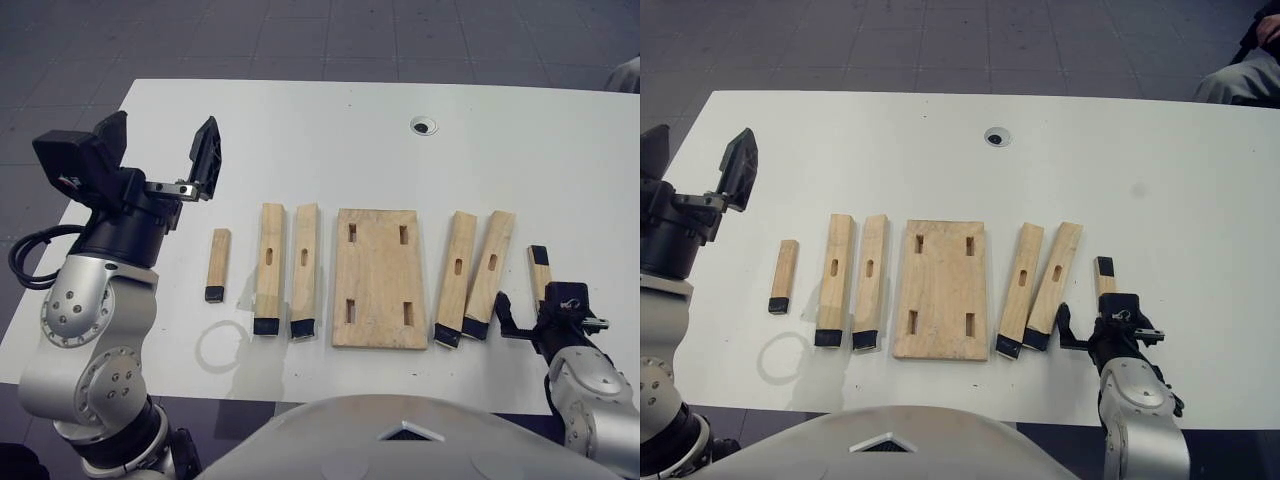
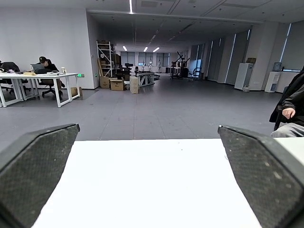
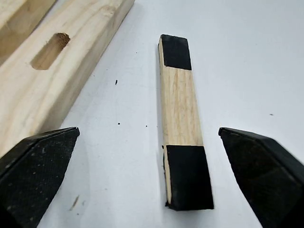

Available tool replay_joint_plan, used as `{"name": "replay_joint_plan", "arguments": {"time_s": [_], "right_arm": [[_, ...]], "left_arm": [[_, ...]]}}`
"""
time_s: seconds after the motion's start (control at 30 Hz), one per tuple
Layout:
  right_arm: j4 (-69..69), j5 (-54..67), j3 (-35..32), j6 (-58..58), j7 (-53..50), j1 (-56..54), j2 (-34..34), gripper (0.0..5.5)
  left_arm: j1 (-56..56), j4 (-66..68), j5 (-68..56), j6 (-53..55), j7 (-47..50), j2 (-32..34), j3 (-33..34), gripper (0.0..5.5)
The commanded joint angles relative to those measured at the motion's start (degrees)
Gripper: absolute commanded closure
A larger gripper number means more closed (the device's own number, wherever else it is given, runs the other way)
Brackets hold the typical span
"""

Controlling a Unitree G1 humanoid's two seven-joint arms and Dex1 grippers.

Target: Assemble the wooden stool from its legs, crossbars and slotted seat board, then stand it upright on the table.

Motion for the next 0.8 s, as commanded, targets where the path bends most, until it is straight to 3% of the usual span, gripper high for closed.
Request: {"name": "replay_joint_plan", "arguments": {"time_s": [0.03, 0.47, 0.8], "right_arm": [[4.0, 3.9, -3.4, 3.4, 0.0, -2.4, 4.6, 0.04], [6.8, 0.4, 1.6, -0.4, -2.2, 0.0, 2.8, 0.04], [7.6, 3.0, 0.8, 0.6, -3.5, 1.1, 7.6, 0.04]], "left_arm": [[0.7, -1.1, -0.5, 0.2, 0.8, 0.8, 0.7, 0.00], [1.1, -1.7, -1.7, 0.4, 1.3, 1.1, 1.1, 0.00], [1.0, -1.8, -2.2, 0.4, 1.4, 1.5, 1.4, 0.00]]}}
